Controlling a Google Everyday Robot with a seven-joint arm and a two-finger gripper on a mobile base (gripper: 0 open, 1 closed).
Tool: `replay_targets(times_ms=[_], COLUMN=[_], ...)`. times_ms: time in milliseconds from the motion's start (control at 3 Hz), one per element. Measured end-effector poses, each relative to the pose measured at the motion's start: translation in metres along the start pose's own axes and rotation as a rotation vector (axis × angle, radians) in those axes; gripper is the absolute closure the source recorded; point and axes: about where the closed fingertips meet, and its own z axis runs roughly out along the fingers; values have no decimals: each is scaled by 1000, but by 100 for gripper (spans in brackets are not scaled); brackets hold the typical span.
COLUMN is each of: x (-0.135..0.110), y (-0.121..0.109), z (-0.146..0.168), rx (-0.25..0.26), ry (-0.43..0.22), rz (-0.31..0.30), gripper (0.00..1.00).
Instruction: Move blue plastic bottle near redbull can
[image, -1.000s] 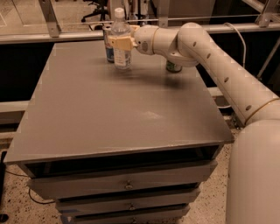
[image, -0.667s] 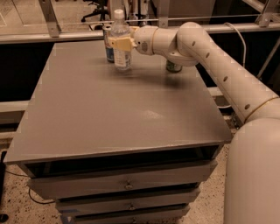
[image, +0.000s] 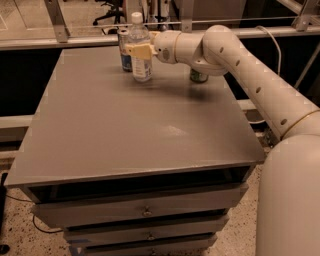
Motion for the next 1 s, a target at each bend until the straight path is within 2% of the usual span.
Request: replay_targets(times_ms=[333,667,1000], x=[2,3,4], y=[-1,-3,-5], z=[-2,-4,-8], rx=[3,7,14], ry=[5,8,8], rz=[-6,-14,-20], gripper=[12,0,0])
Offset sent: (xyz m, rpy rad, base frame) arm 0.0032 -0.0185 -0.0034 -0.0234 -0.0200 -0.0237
